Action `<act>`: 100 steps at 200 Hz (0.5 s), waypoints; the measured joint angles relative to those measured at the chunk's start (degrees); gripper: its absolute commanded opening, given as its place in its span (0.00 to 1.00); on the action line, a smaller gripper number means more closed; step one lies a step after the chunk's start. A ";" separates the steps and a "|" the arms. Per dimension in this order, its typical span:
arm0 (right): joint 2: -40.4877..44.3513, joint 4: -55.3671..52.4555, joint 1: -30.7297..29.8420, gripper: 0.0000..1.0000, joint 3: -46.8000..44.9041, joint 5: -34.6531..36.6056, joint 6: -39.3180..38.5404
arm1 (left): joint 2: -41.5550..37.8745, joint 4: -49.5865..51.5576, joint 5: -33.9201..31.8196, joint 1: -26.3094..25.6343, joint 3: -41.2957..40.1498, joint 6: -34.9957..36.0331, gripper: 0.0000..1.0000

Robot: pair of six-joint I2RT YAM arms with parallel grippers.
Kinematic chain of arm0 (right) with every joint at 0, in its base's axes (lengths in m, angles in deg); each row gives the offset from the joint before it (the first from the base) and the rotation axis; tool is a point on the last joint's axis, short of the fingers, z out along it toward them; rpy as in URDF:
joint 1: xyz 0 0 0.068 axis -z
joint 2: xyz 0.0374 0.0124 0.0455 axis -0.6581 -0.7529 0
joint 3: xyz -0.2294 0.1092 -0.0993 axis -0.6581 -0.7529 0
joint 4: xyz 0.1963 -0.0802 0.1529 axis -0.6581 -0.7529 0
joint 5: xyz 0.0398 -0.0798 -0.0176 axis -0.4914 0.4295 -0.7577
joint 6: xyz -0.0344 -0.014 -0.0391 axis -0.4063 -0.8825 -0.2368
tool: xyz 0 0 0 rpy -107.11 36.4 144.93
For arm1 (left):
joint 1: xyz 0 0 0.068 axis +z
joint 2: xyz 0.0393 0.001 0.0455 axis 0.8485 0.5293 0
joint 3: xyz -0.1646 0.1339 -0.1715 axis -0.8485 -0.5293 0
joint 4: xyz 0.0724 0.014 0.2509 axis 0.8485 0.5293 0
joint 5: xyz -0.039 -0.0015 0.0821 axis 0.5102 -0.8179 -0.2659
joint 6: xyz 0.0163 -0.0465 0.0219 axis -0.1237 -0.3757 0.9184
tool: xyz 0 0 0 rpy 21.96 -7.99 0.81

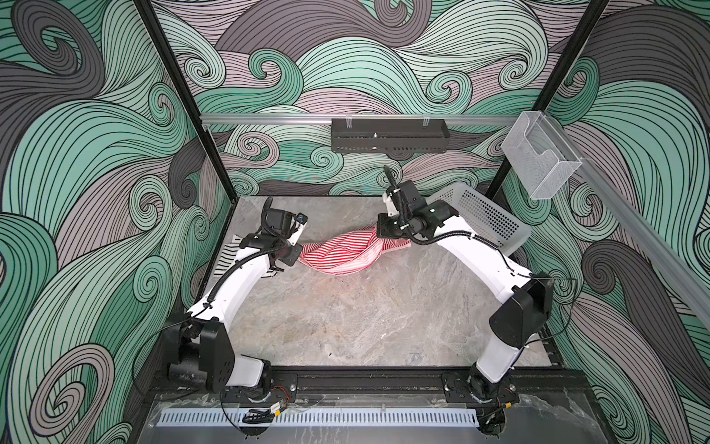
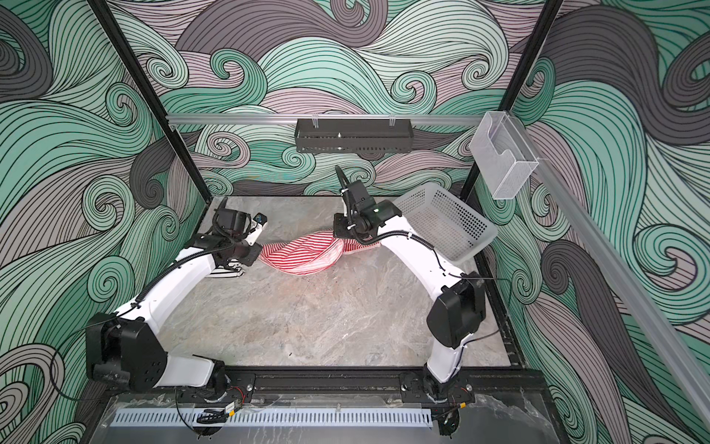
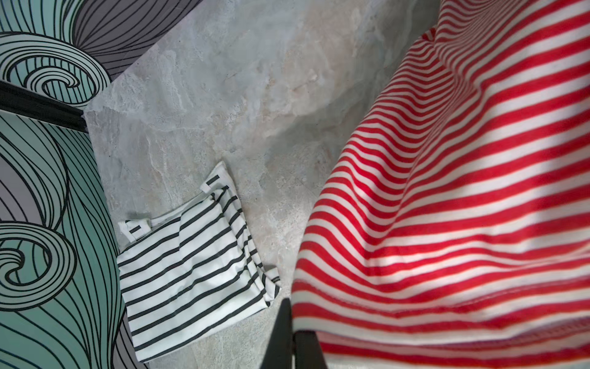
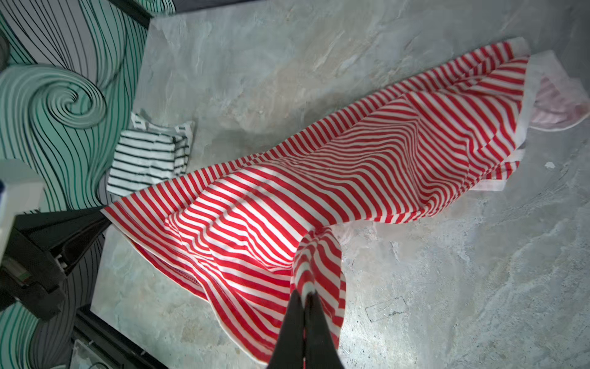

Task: Fold and stack tank tops
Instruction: Smooth out the tank top at the center of the table.

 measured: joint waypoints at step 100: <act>-2.93 1.42 -3.10 0.40 -18.47 -5.31 -0.33 | 4.83 -5.18 -6.58 2.34 -13.92 3.48 0.00</act>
